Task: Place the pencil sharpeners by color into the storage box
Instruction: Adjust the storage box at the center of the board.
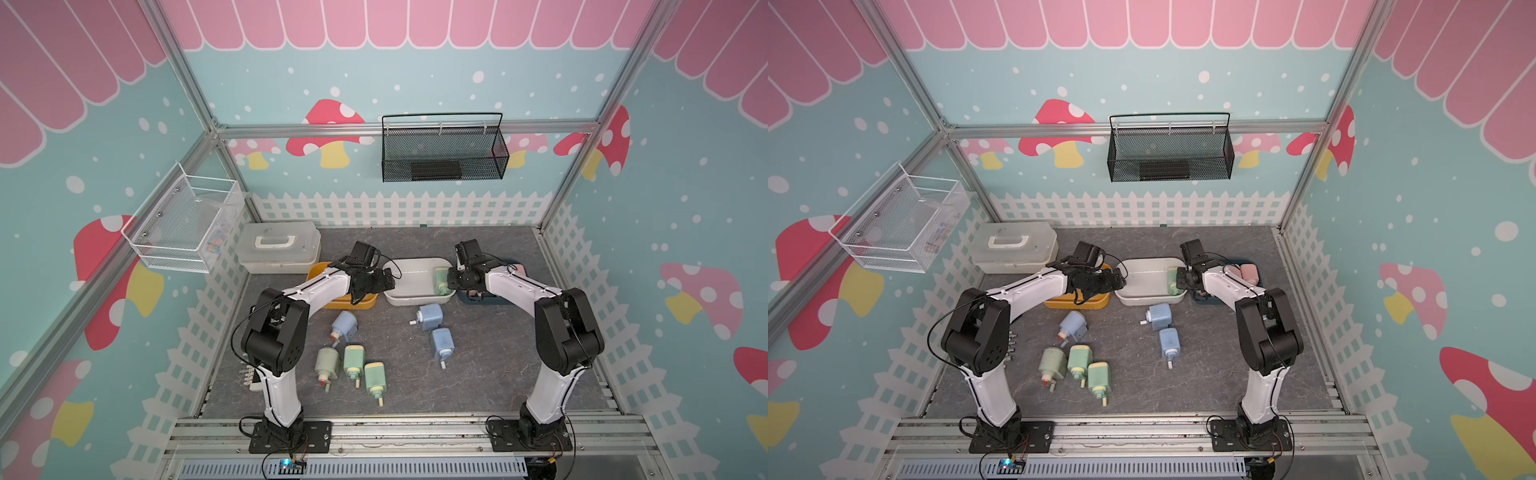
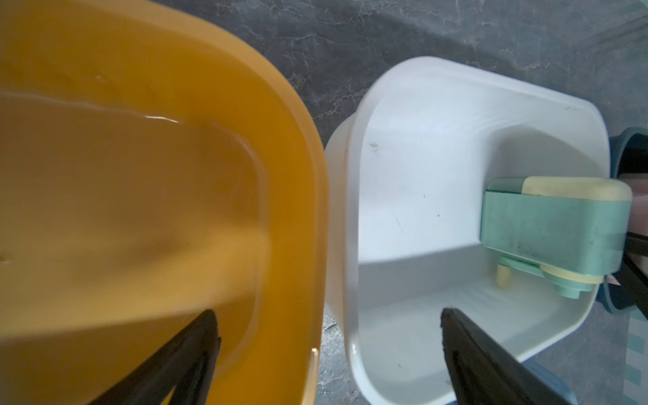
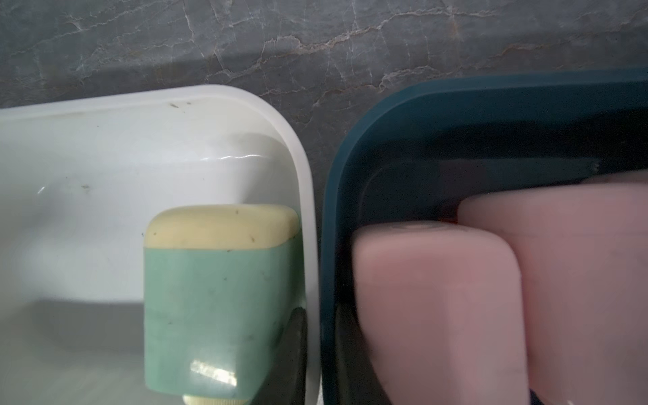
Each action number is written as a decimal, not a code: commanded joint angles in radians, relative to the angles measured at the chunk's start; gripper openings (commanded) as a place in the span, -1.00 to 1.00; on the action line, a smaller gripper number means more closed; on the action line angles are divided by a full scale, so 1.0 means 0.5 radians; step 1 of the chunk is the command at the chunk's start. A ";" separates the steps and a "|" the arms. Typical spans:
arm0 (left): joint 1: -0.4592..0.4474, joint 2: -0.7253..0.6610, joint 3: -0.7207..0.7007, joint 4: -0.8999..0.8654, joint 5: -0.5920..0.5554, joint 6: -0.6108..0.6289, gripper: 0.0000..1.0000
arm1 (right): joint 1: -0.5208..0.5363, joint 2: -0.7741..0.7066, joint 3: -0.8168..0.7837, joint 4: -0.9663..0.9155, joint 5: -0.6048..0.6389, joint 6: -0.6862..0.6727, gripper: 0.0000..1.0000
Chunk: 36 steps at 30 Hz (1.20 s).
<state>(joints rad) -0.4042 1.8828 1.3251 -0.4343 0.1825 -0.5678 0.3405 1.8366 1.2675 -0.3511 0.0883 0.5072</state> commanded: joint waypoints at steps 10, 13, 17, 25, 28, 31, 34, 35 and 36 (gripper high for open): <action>-0.097 0.163 0.228 -0.021 0.123 0.019 0.98 | 0.001 -0.025 -0.050 0.089 -0.087 0.018 -0.58; -0.097 0.186 0.256 -0.038 0.078 0.018 0.97 | 0.001 -0.045 -0.056 0.086 -0.098 0.005 -0.55; -0.097 0.192 0.281 -0.054 0.058 0.019 0.97 | 0.001 -0.077 -0.062 0.070 -0.092 -0.014 -0.51; -0.100 -0.073 0.171 -0.123 -0.134 0.110 0.98 | 0.003 -0.251 -0.101 -0.002 -0.080 -0.074 -0.28; -0.106 -0.261 0.057 -0.134 -0.232 0.127 0.98 | 0.003 -0.333 -0.130 -0.019 -0.065 -0.099 -0.14; -0.115 -0.421 -0.057 -0.163 -0.322 0.078 0.97 | 0.012 -0.392 -0.166 -0.014 -0.046 -0.136 0.06; -0.134 -0.534 -0.148 -0.232 -0.389 -0.003 0.98 | 0.024 -0.406 -0.191 0.041 -0.152 -0.201 0.23; -0.148 -0.570 -0.179 -0.262 -0.429 -0.034 0.98 | 0.030 -0.399 -0.188 0.058 -0.212 -0.227 0.27; -0.165 -0.616 -0.218 -0.292 -0.471 -0.072 0.98 | 0.041 -0.390 -0.178 0.073 -0.273 -0.260 0.33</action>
<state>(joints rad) -0.4671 1.6066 1.2671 -0.5117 0.0246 -0.5571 0.3443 1.6440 1.1908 -0.3325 0.0235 0.4259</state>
